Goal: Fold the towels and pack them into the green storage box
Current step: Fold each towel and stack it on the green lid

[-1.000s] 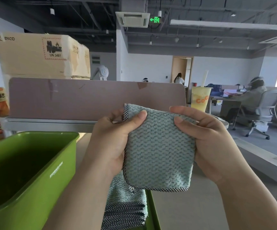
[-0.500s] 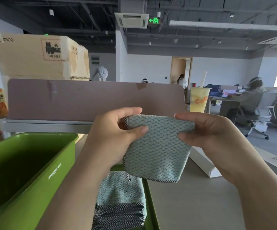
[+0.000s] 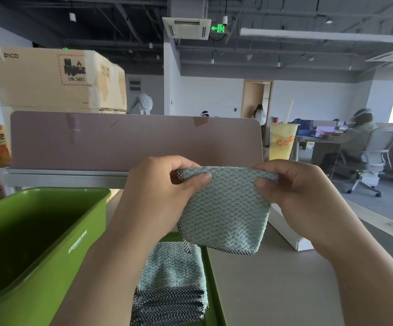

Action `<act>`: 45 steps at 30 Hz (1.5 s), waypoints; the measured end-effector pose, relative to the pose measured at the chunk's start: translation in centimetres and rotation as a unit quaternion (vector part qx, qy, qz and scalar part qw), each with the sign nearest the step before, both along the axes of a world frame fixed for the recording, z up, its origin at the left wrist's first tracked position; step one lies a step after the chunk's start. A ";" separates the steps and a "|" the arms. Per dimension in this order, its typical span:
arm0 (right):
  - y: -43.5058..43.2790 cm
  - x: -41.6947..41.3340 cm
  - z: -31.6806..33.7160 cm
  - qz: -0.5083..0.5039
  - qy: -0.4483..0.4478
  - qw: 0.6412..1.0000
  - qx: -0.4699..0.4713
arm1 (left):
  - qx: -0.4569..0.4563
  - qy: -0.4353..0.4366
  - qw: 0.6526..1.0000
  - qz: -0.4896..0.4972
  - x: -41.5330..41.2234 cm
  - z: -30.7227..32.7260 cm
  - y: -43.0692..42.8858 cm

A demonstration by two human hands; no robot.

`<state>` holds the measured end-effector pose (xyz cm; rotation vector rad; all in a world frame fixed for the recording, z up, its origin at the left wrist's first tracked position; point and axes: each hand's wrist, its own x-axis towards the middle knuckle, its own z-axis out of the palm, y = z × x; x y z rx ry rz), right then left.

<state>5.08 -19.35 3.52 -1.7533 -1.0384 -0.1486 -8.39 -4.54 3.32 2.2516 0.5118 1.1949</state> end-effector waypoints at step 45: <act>7.2 -2.3 -4.4 0.200 0.449 0.864 0.110 | -0.441 -0.053 0.889 -0.114 -0.6 -4.7 3.6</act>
